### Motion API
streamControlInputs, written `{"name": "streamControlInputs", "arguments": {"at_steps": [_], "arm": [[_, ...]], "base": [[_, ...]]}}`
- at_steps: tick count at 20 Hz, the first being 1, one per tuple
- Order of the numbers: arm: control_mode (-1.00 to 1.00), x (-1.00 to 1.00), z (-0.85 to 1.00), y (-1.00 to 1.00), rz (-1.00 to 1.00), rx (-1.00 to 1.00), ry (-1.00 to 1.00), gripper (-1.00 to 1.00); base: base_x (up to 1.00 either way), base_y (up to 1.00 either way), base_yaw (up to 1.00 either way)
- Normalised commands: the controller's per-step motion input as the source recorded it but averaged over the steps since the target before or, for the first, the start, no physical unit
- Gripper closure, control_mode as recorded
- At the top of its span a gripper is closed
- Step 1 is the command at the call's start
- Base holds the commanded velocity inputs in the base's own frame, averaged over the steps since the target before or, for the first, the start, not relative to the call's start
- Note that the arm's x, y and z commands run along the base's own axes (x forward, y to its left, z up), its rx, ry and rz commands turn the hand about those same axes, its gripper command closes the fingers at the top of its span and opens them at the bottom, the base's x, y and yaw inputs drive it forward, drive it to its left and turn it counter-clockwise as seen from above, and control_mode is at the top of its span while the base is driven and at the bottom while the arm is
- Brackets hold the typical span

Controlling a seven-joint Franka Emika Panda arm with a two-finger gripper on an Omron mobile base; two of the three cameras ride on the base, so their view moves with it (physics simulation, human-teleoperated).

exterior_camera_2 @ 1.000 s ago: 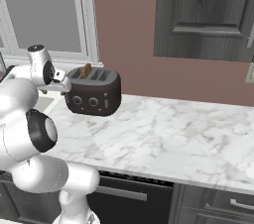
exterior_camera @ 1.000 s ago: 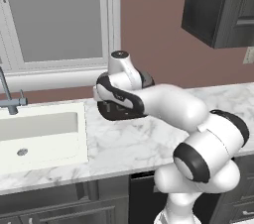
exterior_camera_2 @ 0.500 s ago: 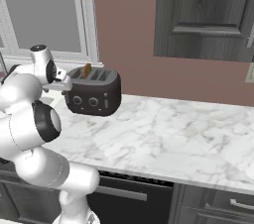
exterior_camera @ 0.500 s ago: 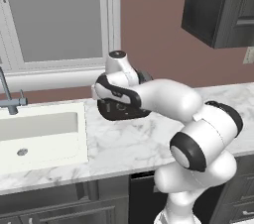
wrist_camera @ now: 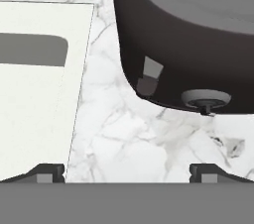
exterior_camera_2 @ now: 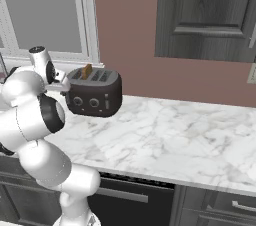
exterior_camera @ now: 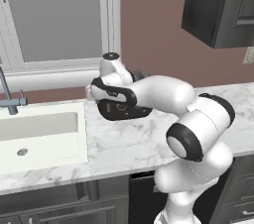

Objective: Start the toaster. Once the lever pops up, take the bread to the plate on the dining counter.

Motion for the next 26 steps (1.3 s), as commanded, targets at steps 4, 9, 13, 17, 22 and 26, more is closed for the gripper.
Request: {"name": "streamControlInputs", "arguments": {"at_steps": [4,9,13,17,22,26], "arm": [[-1.0,0.23,-0.15,0.2,0.0,0.0,0.0,-1.0],[-1.0,0.24,-0.14,0.18,0.0,0.0,0.0,-1.0],[-1.0,0.19,-0.08,0.09,0.0,0.0,0.0,-1.0],[-1.0,0.16,-0.03,0.02,0.0,0.0,0.0,-1.0],[-1.0,0.11,-0.02,0.0,0.0,0.0,0.0,-1.0],[-1.0,0.14,-0.04,0.0,0.0,0.0,0.0,-1.0]], "base": [[0.0,0.0,0.0],[0.0,0.0,0.0],[0.0,0.0,0.0],[0.0,0.0,0.0],[0.0,0.0,0.0],[0.0,0.0,0.0]]}}
